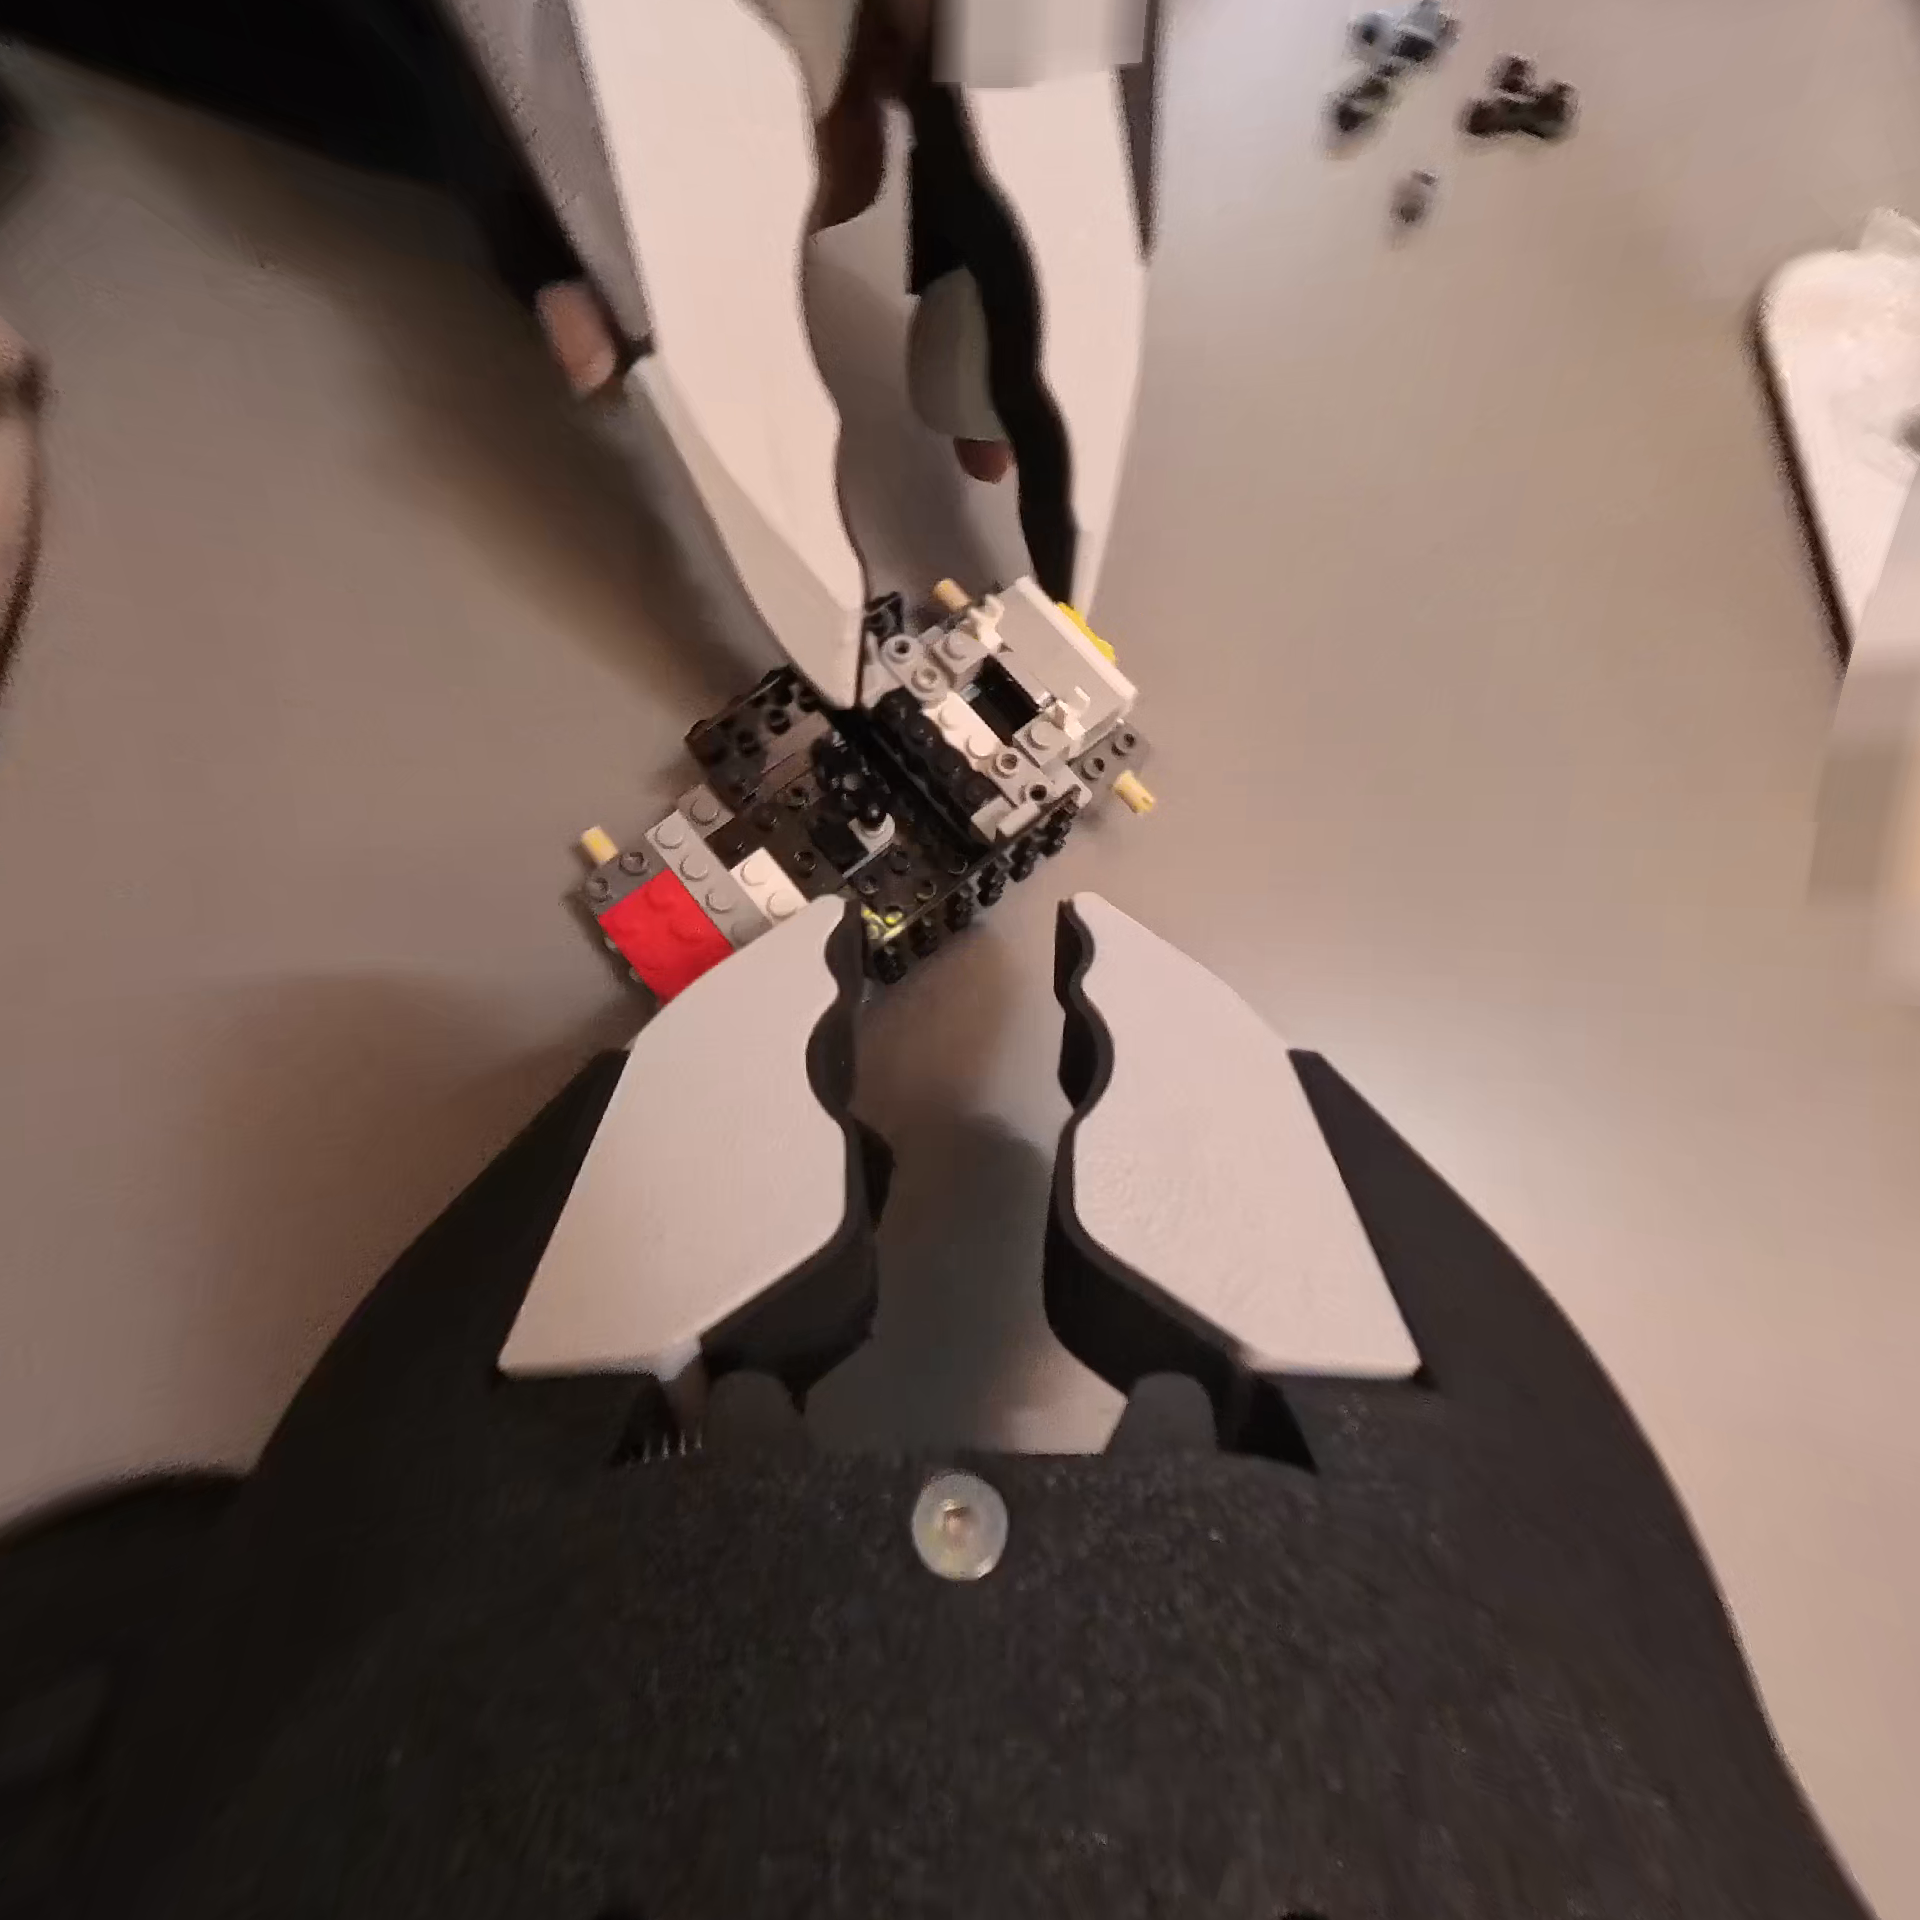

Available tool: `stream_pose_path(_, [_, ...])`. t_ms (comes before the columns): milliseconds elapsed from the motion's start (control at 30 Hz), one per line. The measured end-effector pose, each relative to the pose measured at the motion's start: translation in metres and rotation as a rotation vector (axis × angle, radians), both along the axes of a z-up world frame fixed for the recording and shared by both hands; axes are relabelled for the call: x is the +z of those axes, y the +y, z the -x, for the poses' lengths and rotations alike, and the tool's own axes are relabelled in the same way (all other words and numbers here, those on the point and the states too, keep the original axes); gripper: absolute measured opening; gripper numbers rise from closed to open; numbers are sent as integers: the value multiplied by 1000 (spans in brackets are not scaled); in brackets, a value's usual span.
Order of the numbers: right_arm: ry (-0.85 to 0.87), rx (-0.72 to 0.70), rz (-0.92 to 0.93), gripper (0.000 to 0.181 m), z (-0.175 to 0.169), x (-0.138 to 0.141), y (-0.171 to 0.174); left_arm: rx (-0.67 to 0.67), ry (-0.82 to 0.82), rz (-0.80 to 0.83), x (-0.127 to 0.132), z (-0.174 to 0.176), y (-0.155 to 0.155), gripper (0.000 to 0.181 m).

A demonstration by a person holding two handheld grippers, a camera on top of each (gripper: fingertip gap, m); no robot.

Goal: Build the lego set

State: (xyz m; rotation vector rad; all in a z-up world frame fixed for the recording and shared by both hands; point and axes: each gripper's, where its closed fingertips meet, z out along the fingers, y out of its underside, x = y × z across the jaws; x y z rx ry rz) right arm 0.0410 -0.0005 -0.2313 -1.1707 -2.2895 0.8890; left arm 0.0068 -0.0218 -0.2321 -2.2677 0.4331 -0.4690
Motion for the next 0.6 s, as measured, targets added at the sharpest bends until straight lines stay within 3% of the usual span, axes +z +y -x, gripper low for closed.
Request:
stream_pose_path(33, [-1, 57, -10, 33, -1, 1, -4, -19, -18, -4, 2, -1, -3, 45])
stream_pose_path(200, [-82, 206, -51, 17, -4, -1, -4, -81, -150, -7, 17, 10, -12, 46])
stream_pose_path(300, [-83, 285, -59, 13, -3, -1, -5, -236, -167, -73, 28, 16, -17, 46])
stream_pose_path(500, [-107, 459, -54, 13, -2, -1, -3, -531, -36, -118, 4, 15, -13, 64])
stream_pose_path(600, [-120, 463, -61, 14, -2, -1, 2, -594, -11, -111, -3, 6, -10, 53])
